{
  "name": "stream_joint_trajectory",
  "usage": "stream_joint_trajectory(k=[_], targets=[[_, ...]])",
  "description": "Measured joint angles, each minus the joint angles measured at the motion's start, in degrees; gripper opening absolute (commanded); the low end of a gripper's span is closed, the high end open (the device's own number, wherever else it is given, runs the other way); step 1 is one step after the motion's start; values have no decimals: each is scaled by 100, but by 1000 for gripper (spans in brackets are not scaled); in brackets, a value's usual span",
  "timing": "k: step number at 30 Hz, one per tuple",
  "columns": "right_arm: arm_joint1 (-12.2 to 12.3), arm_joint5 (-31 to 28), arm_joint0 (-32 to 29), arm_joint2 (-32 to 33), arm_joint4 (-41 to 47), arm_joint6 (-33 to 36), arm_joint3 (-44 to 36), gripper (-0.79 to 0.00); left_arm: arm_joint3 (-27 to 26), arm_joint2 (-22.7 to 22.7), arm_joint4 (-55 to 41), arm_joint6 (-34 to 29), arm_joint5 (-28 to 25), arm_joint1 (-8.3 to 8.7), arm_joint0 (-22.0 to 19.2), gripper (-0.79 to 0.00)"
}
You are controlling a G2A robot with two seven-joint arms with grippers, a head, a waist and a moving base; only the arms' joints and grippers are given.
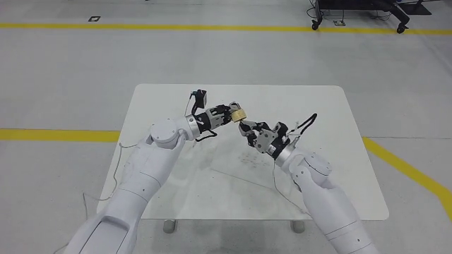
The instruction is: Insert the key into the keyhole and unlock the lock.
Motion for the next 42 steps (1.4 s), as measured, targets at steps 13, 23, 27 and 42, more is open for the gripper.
stream_joint_trajectory(k=[13, 23, 27, 42], targets=[[-39, 785, 231, 146, 1712, 1159, 837, -785, -90, -31, 143, 169, -335, 16, 50, -785], [-23, 652, 288, 173, 1627, 1171, 942, -785, -137, -61, 144, 206, -391, 27, 83, -785], [-3, 276, 198, 225, 1293, 873, 762, -785, -133, -75, 120, 216, -371, 29, 86, -785], [46, -144, -125, 270, 660, 414, 213, -105, -140, -120, 87, 460, -198, 28, 106, -785]])
